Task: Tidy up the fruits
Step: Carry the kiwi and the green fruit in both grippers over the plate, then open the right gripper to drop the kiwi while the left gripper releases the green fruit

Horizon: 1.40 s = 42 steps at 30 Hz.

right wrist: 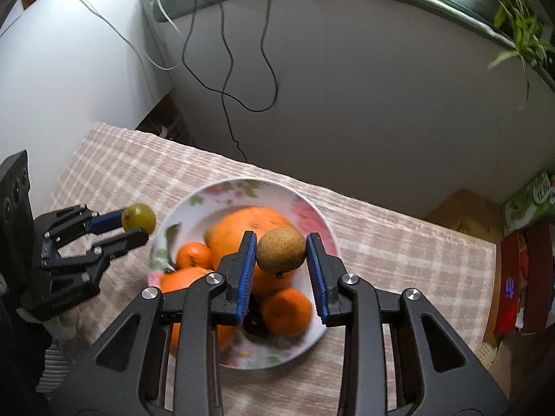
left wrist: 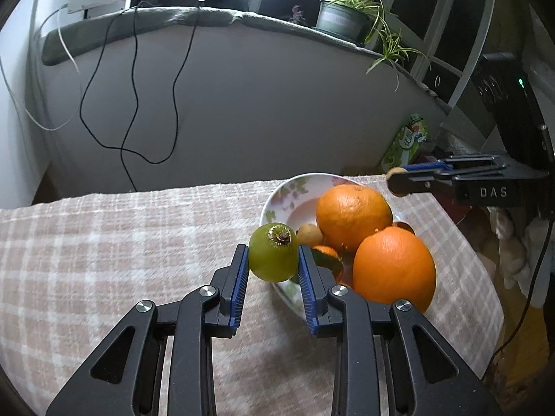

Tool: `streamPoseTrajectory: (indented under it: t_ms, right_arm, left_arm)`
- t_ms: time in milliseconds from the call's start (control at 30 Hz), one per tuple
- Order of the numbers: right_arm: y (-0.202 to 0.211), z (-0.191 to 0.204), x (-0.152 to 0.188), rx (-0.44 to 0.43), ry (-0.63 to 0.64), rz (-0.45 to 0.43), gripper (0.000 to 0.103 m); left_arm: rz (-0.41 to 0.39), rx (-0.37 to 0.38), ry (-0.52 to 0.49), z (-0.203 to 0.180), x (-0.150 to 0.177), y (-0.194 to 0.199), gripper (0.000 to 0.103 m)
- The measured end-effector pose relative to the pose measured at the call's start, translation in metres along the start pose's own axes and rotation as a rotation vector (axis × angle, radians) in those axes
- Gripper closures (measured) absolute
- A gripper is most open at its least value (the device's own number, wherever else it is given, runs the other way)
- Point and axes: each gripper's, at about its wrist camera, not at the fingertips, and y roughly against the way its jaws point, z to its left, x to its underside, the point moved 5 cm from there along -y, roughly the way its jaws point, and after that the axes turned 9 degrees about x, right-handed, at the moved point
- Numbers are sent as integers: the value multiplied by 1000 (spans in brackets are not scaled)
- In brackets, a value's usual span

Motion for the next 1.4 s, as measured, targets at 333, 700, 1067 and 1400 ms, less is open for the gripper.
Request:
streamPoseTrajectory:
  t_ms: [333,700,1067,1400]
  right_arm:
    - [-11,-22,18,-6,-43,15,72]
    - [-20,-29,25,-30,-75,26,72]
    - [-25,-27,26,-58,-74,34,72]
    - [-24,-24,25,-77,-72,36,72]
  left_arm:
    - [21,-14,-17,-3,-12,-18,76]
    - [40,-7,4,1,-22,-37,76]
    - [51,-13,-34,-12,-26,-47,76]
    - [52,-22,-43,-16,-30,-48,75]
